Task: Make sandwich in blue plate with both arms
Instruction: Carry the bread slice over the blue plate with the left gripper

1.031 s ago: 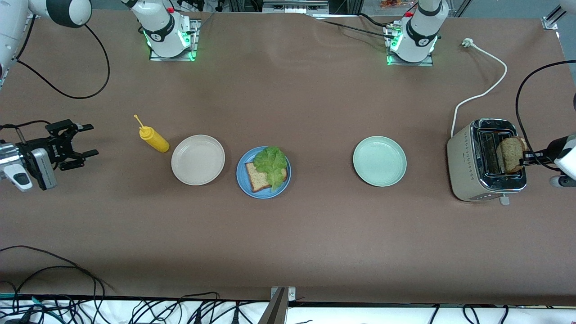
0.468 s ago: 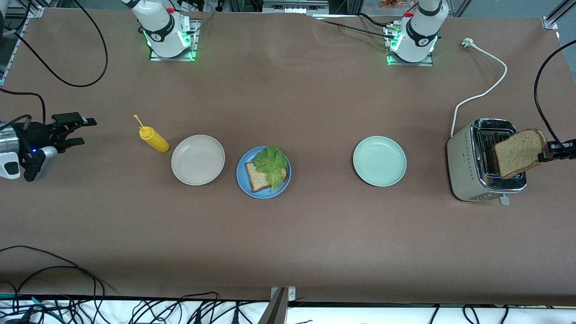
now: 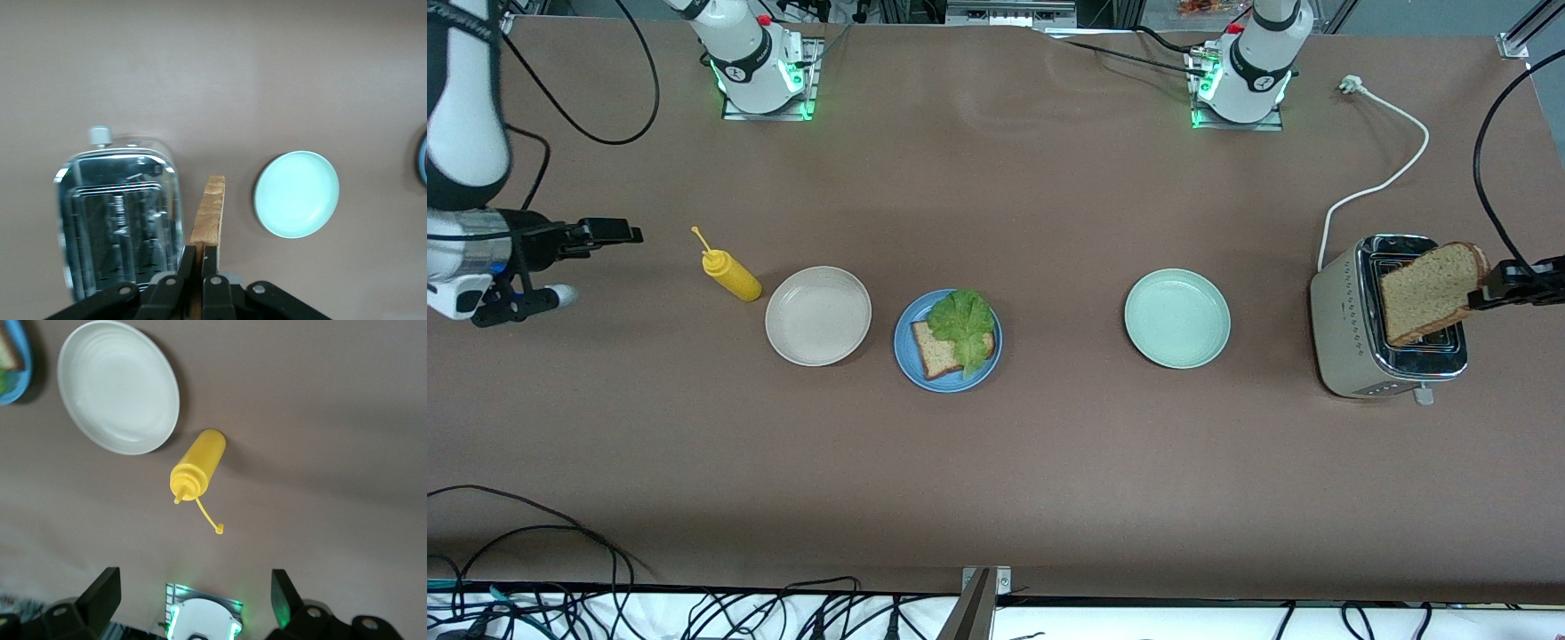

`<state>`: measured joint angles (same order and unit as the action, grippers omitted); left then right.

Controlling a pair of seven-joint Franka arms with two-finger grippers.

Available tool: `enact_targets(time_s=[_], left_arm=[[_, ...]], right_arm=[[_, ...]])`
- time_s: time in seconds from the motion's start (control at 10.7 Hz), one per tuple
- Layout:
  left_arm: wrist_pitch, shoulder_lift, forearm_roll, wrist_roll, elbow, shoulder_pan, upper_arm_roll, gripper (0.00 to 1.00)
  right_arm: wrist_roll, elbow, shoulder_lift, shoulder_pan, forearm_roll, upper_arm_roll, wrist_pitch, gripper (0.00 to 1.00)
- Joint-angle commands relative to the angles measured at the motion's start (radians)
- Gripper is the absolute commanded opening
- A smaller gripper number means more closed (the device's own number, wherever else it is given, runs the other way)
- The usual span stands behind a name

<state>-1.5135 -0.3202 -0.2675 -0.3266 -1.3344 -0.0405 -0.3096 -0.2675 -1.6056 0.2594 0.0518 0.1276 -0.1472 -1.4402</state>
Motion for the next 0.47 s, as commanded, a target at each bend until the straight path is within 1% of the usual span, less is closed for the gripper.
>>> enact_targets(time_s=[0.0,0.09,0.19,0.28,0.37], left_arm=[[0.067,-0.013,-0.166,0.157,0.012,-0.027,0.043,0.0],[0.068,-0.026,-0.189,0.209,0.014,-0.024,0.105,0.0],[0.068,-0.036,-0.197,0.283,0.015,-0.018,0.168,0.0],[0.067,-0.055,-0.223,0.405,0.015,-0.016,0.223,0.0],[0.061,-0.074,-0.299,0.487,0.014,-0.016,0.256,0.0]], right_arm=[[0.293,-0.262,-0.178,0.016,-0.13,0.092,-0.222,1.0],[0.319,-0.317,-0.227,0.014,-0.129,0.093,-0.3,1.0],[0.321,-0.307,-0.238,0.01,-0.125,0.092,-0.343,1.0],[0.32,-0.297,-0.256,0.007,-0.123,0.087,-0.367,1.0],[0.309,-0.262,-0.275,0.006,-0.112,0.051,-0.35,1.0]])
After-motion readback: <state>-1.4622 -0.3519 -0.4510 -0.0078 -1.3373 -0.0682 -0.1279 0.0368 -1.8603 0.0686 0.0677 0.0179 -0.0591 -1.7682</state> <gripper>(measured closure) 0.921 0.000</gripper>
